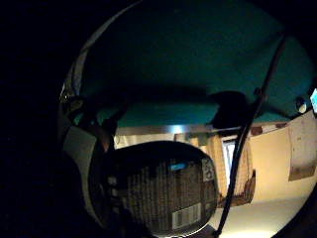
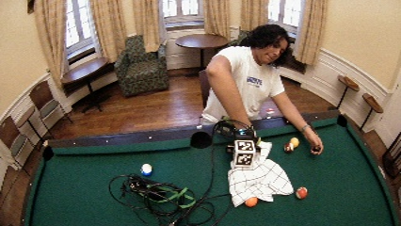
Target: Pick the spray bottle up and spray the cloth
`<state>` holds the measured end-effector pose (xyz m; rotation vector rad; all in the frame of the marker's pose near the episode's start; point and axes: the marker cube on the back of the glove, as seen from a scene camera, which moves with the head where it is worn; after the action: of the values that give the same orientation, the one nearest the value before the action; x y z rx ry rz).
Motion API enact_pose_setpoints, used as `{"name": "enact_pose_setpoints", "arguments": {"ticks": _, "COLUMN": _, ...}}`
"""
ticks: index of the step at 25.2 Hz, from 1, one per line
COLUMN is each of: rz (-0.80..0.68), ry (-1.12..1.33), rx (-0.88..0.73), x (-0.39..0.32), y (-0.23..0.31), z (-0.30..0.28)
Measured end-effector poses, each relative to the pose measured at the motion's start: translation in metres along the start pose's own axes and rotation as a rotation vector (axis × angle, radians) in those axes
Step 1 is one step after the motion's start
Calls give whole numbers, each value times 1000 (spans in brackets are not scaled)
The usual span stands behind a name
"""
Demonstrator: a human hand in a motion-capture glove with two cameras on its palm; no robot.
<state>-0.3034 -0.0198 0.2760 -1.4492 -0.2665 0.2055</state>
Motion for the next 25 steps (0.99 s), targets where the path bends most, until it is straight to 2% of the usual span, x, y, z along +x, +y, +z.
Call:
{"name": "enact_pose_setpoints", "arguments": {"ticks": 7, "rz": -7, "ry": 3, "rx": -4, "x": -2, "y": 4, "z": 1}}
{"name": "enact_pose_setpoints", "arguments": {"ticks": 12, "rz": -76, "ry": -19, "rx": 44, "x": -14, "y": 17, "z": -9}}
{"name": "enact_pose_setpoints", "arguments": {"ticks": 17, "rz": -243, "ry": -91, "rx": 152, "x": -38, "y": 50, "z": -34}}
{"name": "enact_pose_setpoints", "arguments": {"ticks": 25, "rz": -567, "ry": -184, "rx": 369, "x": -67, "y": 146, "z": -97}}
